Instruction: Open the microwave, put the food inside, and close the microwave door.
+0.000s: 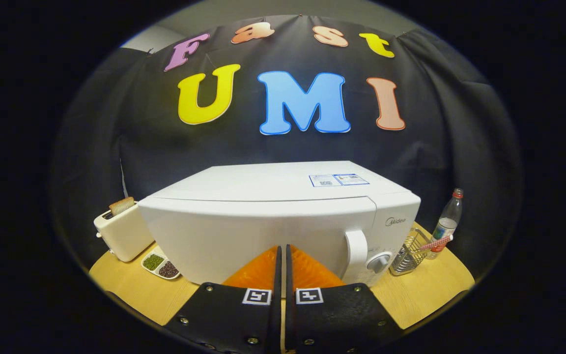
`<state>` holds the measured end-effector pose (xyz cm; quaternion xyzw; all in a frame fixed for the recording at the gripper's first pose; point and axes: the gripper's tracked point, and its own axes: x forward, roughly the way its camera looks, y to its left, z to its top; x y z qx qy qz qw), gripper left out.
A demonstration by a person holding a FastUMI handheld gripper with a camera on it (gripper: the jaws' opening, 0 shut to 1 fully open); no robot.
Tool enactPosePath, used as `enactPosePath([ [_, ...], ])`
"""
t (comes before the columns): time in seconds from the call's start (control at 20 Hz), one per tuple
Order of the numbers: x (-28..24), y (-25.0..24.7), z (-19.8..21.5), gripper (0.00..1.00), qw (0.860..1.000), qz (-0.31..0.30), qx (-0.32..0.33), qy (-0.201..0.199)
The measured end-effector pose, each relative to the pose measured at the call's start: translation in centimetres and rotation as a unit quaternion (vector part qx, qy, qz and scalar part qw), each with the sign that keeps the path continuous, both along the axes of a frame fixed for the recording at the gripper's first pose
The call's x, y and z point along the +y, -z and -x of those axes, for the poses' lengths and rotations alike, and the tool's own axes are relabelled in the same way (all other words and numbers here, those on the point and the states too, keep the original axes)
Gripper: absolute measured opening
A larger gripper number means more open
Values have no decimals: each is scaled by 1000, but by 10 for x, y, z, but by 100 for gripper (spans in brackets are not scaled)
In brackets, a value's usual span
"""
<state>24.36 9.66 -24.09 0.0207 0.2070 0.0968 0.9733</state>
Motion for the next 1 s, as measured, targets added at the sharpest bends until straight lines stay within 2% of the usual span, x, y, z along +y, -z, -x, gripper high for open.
enactPosePath([
  [0.75,-36,-102,137,4,996,5,-81,30],
  [1.0,-36,-116,186,4,995,3,-92,29],
])
